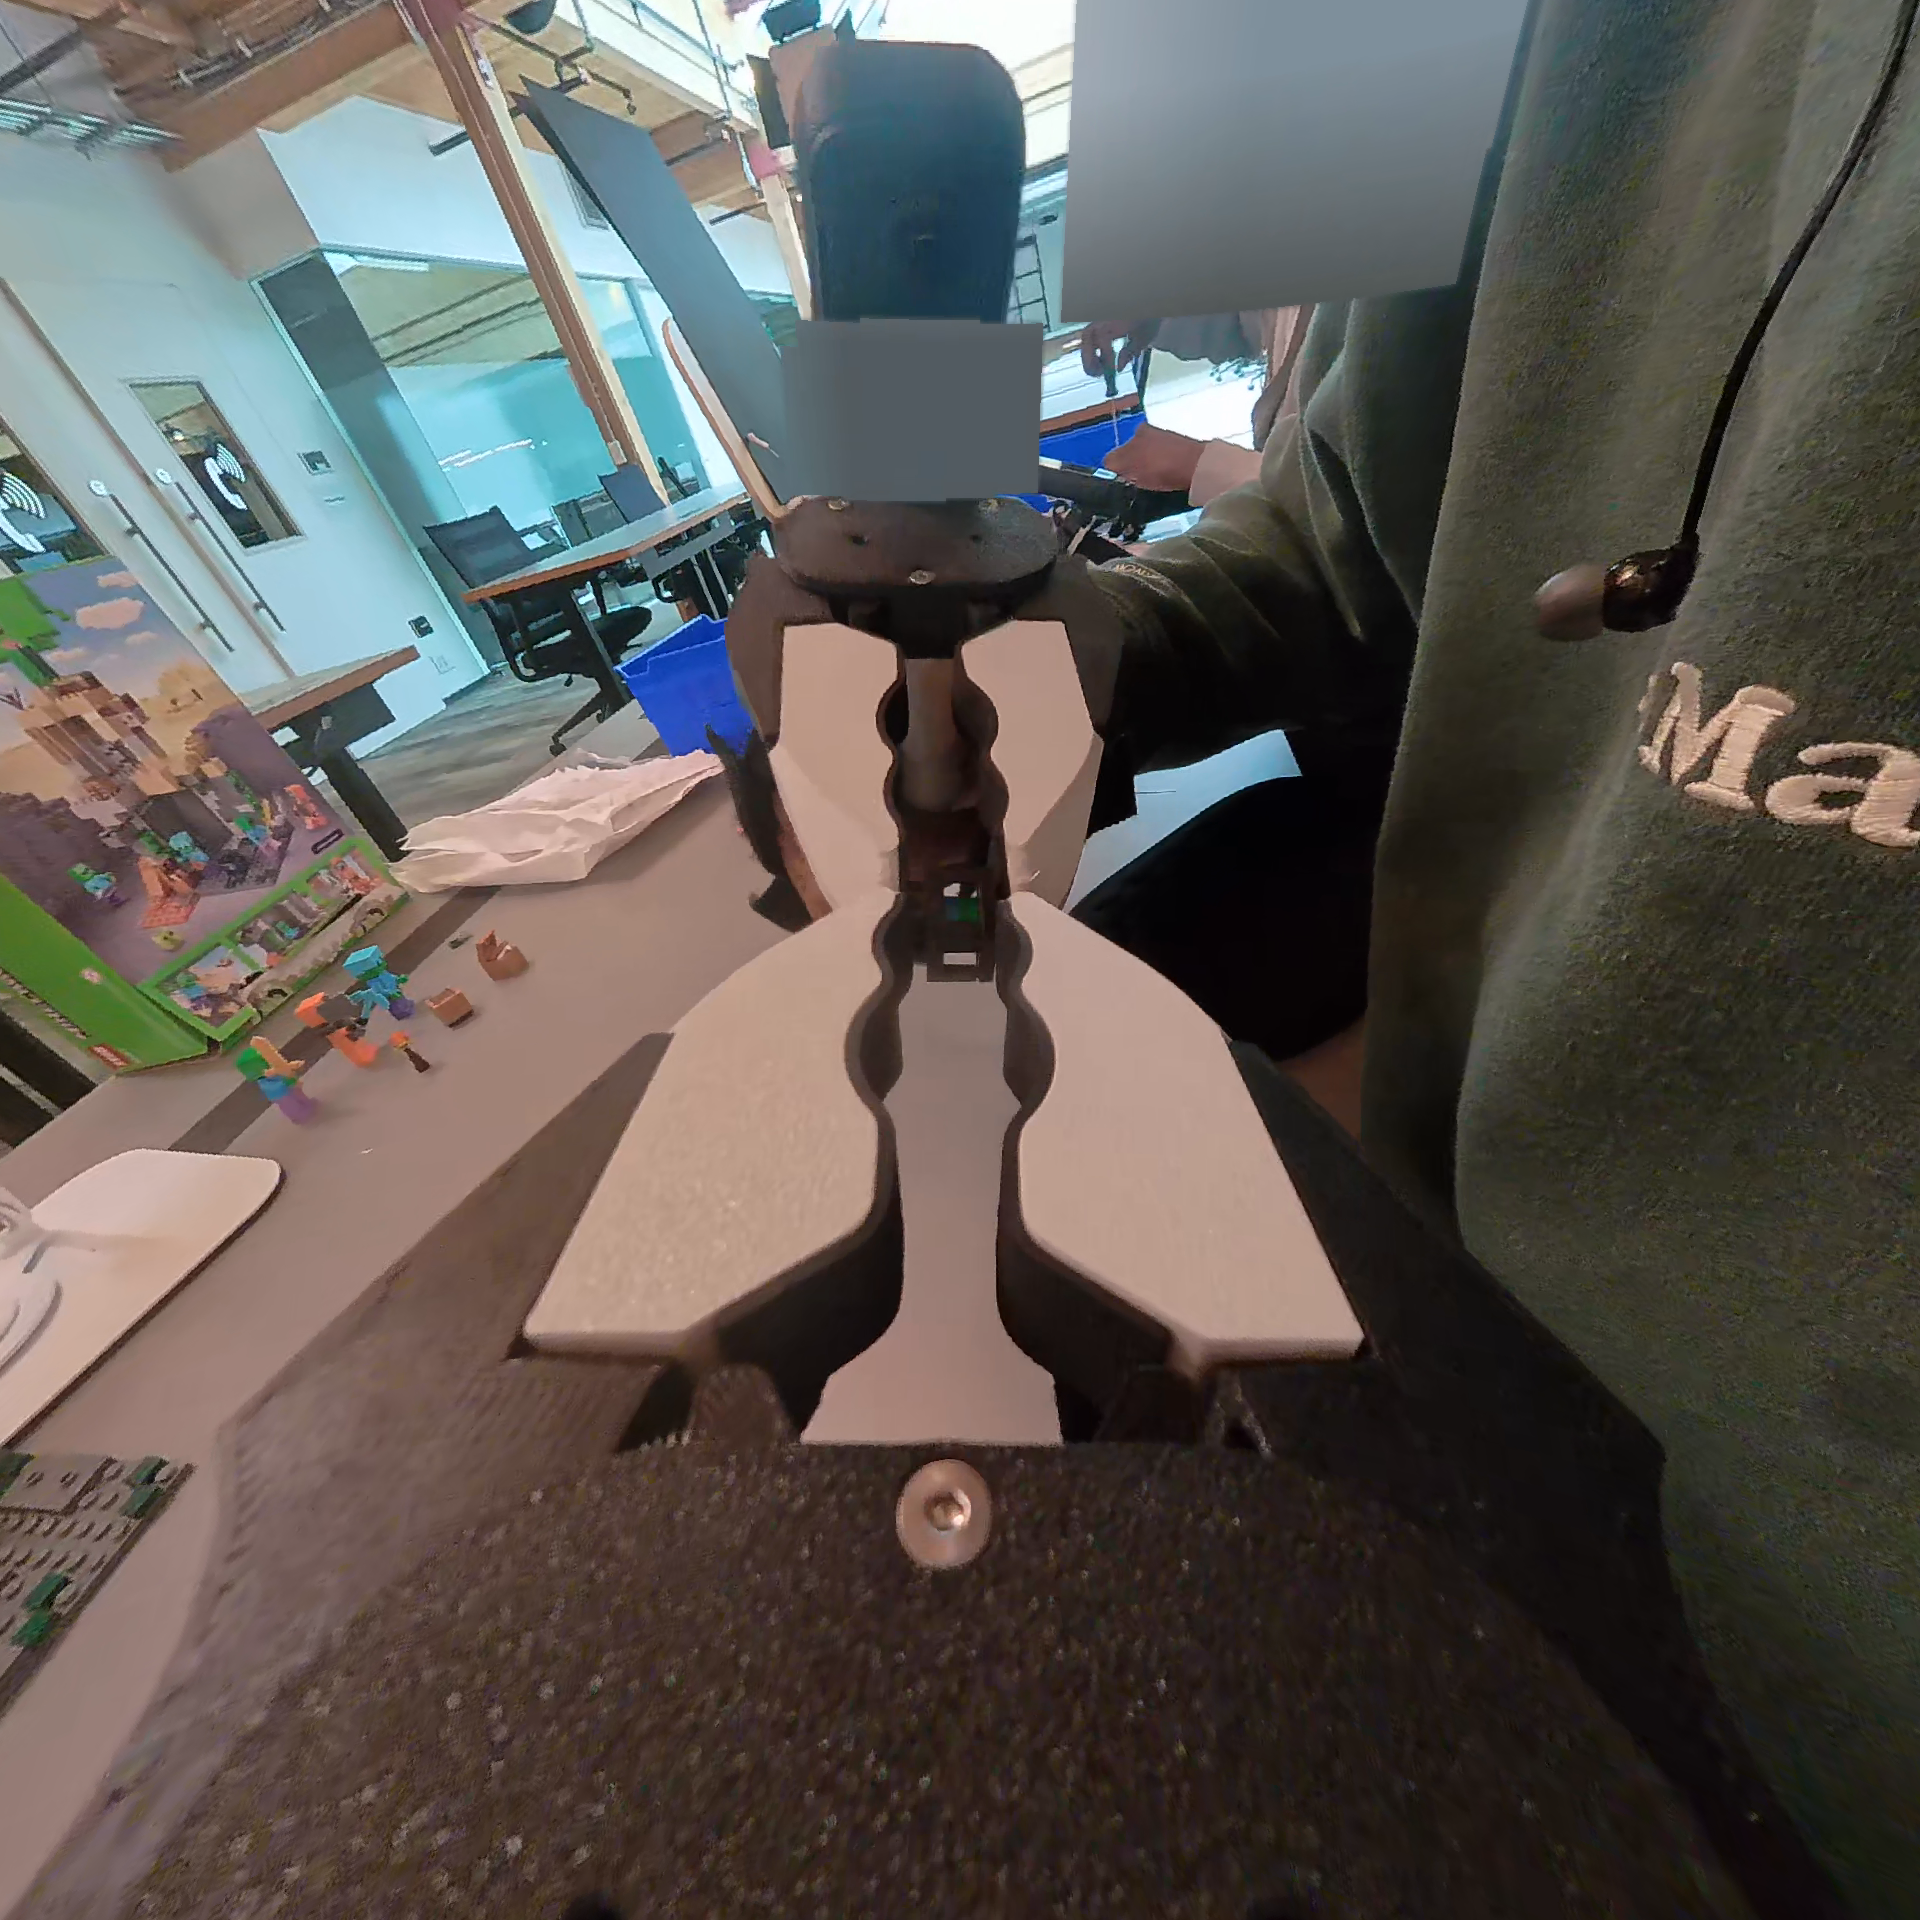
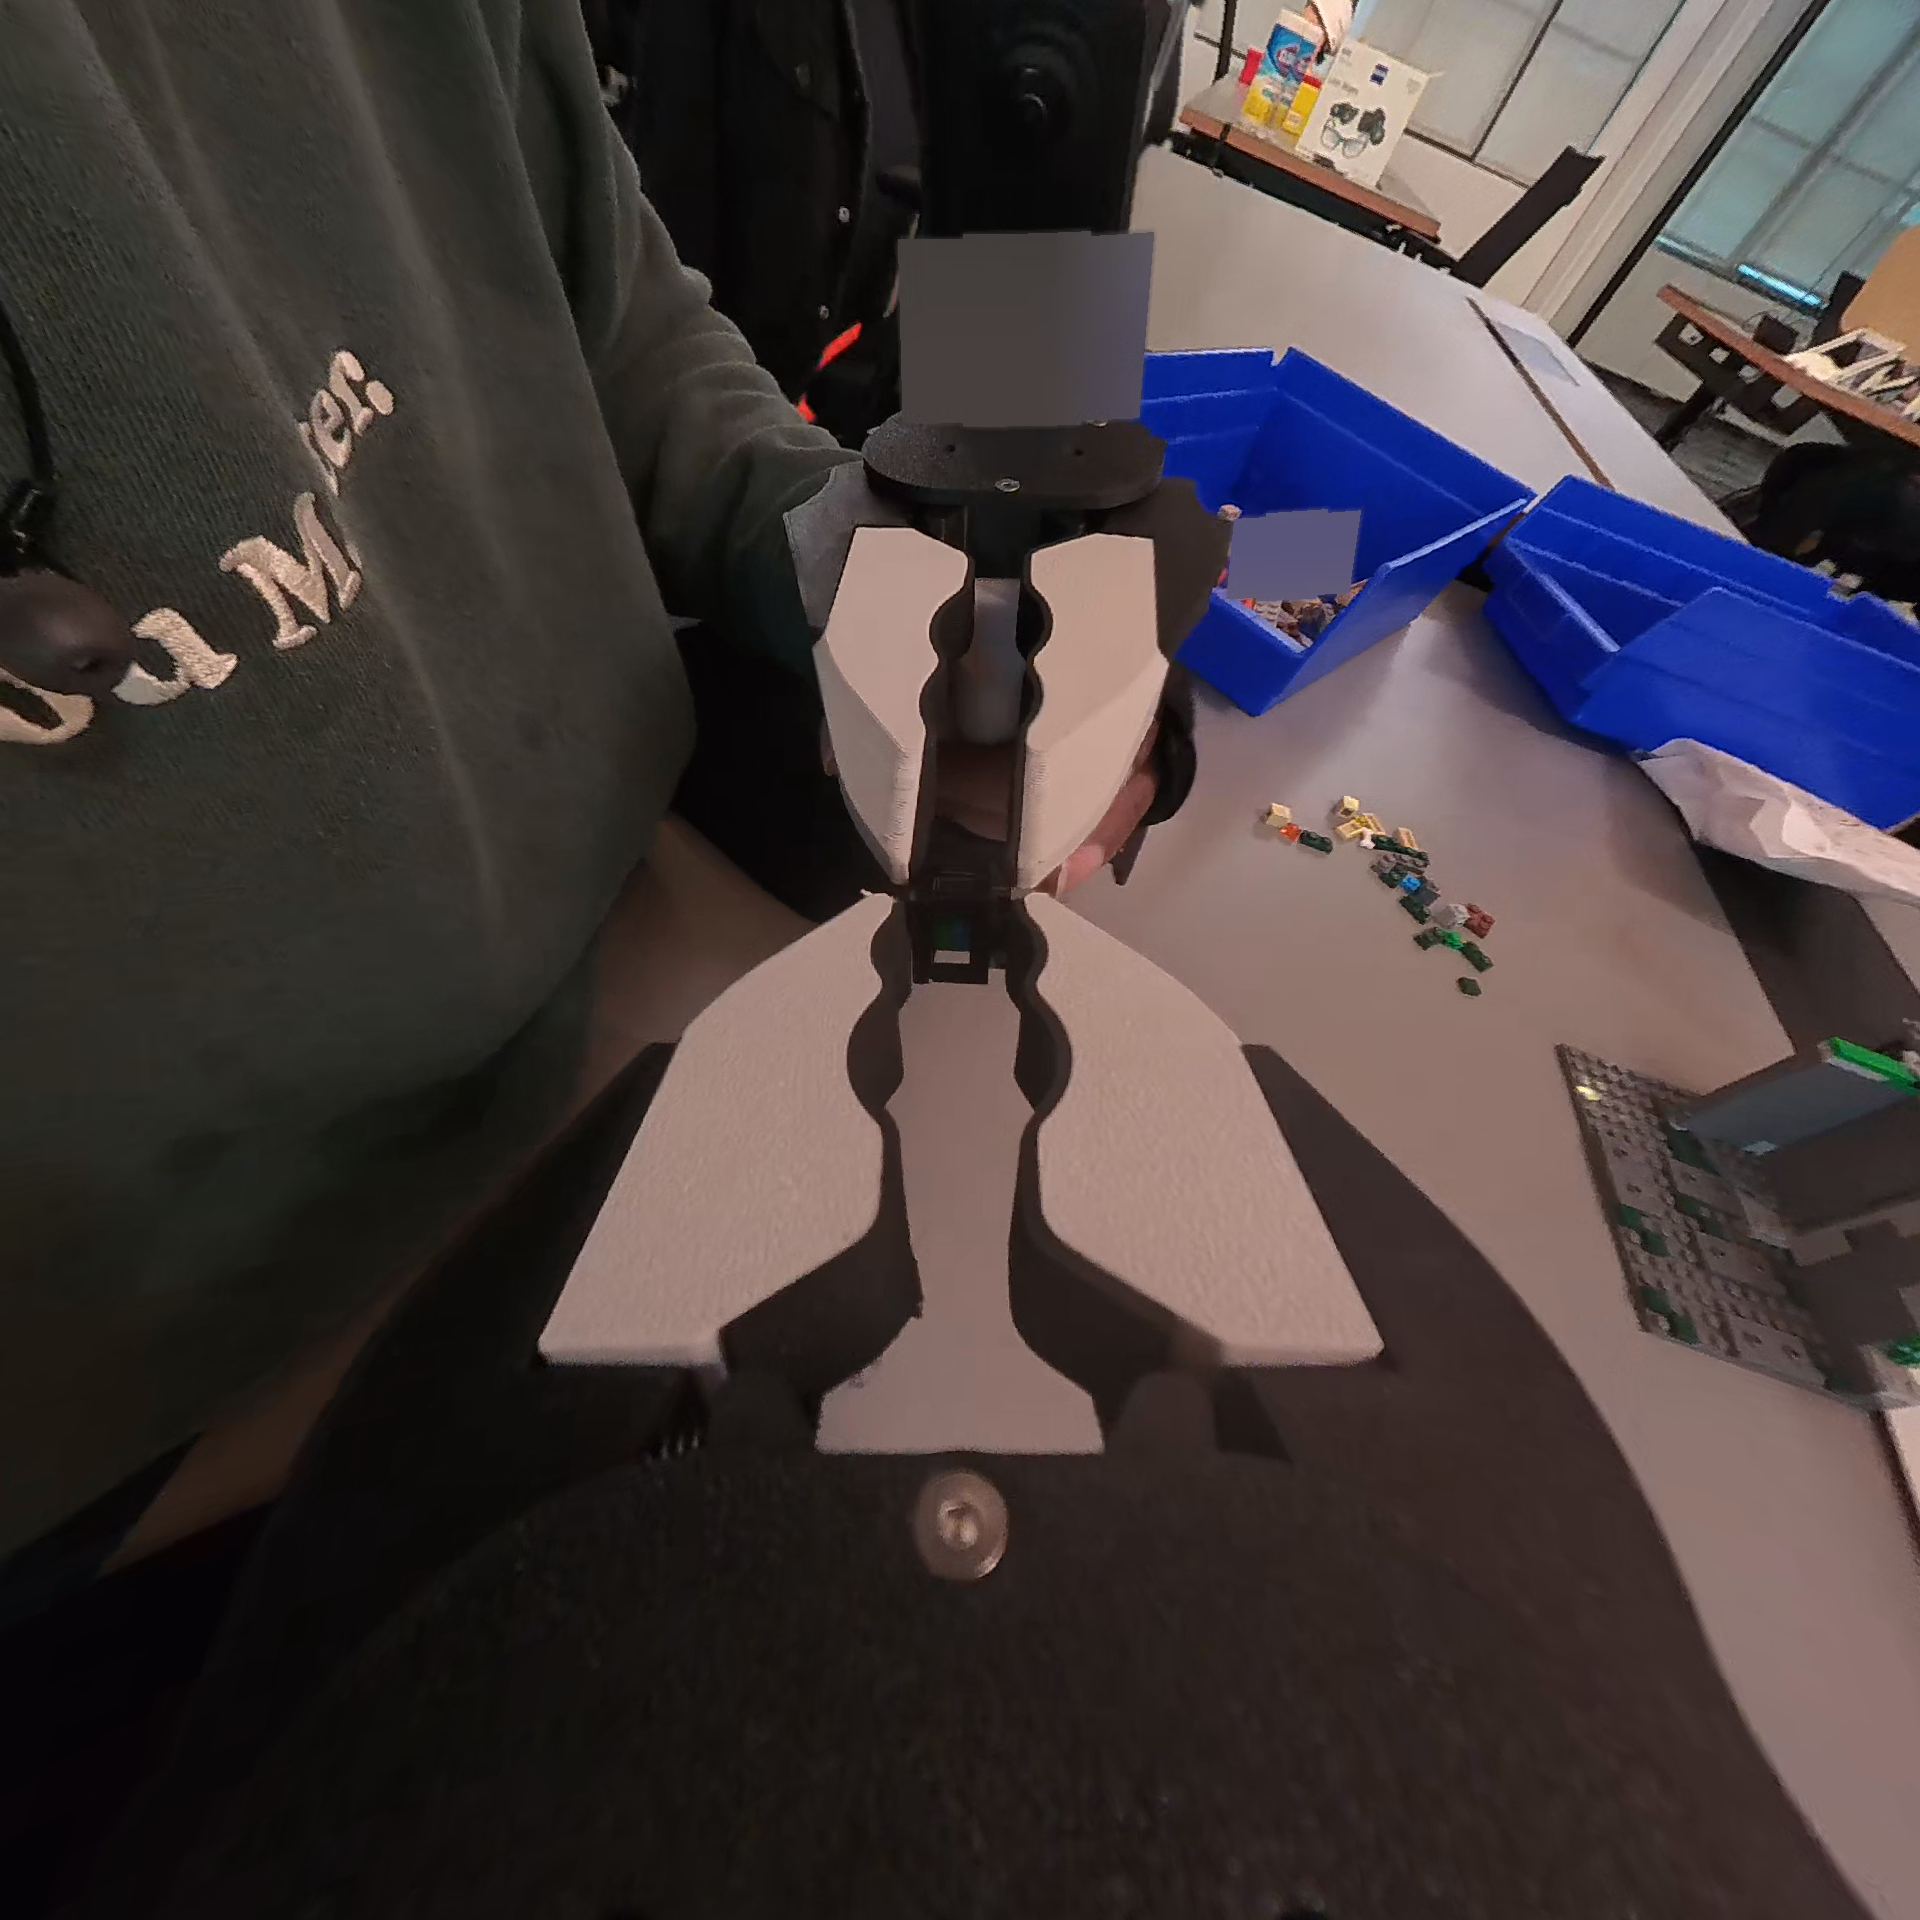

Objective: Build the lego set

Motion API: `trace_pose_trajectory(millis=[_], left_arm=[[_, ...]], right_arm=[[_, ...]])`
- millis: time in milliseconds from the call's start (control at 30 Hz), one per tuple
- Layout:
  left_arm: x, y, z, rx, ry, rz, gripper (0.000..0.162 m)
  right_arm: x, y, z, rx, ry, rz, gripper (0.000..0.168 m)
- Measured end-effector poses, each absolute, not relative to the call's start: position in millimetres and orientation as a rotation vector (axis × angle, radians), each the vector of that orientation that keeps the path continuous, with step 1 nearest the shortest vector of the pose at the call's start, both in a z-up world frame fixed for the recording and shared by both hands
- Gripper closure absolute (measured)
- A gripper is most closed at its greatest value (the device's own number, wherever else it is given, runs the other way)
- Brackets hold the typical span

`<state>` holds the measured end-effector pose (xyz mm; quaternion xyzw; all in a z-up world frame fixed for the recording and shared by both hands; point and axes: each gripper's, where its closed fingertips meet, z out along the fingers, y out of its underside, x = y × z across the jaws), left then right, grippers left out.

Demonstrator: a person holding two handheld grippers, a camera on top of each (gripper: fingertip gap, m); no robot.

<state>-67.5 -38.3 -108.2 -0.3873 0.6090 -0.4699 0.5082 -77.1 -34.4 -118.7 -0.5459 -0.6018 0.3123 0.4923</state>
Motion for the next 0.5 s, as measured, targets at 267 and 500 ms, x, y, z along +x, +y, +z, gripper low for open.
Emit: trace_pose_trajectory(millis=[267, 500], left_arm=[[-67, -40, -115, -0.893, 1.525, -1.041, 0.137], [-60, -32, -128, -0.843, 1.527, -0.781, 0.133]], right_arm=[[-70, -38, -133, -1.575, -1.351, 1.305, 0.151], [-75, -32, -122, -1.823, -0.942, 1.957, 0.151]])
